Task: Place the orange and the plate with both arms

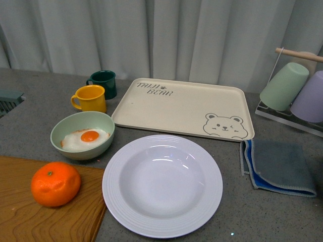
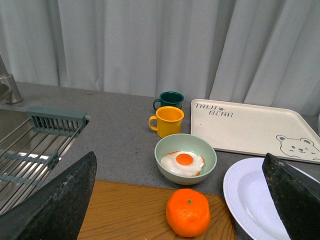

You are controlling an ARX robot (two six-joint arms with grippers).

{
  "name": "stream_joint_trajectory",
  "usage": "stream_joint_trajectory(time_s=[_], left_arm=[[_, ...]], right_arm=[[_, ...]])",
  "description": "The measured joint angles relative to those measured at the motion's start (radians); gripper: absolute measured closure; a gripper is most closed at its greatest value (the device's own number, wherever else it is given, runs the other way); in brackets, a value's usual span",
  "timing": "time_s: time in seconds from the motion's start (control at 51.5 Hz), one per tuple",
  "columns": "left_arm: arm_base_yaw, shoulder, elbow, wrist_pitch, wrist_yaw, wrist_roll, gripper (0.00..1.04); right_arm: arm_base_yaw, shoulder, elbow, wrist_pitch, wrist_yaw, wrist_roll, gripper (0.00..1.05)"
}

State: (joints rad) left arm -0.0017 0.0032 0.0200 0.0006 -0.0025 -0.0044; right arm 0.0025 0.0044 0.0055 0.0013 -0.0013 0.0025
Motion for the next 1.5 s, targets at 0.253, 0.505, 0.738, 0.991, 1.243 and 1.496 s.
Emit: stream_joint_trajectory(time_s=[0.253, 0.505, 0.738, 0.991, 1.243, 1.496], left_arm=[[0.0, 0.0, 0.0, 0.0, 0.0, 0.0, 0.07], [0.0, 0.0, 0.0, 0.0, 0.0, 0.0, 0.07], [0.0, 0.0, 0.0, 0.0, 0.0, 0.0, 0.07], [0.0, 0.0, 0.0, 0.0, 0.0, 0.0, 0.07], [0.0, 0.0, 0.0, 0.0, 0.0, 0.0, 0.07], [0.0, 0.0, 0.0, 0.0, 0.0, 0.0, 0.07]], right_arm=[[0.0, 0.0, 0.0, 0.0, 0.0, 0.0, 0.09], [0.0, 0.0, 0.0, 0.0, 0.0, 0.0, 0.09], [0.0, 0.0, 0.0, 0.0, 0.0, 0.0, 0.09], [0.0, 0.0, 0.0, 0.0, 0.0, 0.0, 0.09], [0.0, 0.0, 0.0, 0.0, 0.0, 0.0, 0.09], [0.0, 0.0, 0.0, 0.0, 0.0, 0.0, 0.09]])
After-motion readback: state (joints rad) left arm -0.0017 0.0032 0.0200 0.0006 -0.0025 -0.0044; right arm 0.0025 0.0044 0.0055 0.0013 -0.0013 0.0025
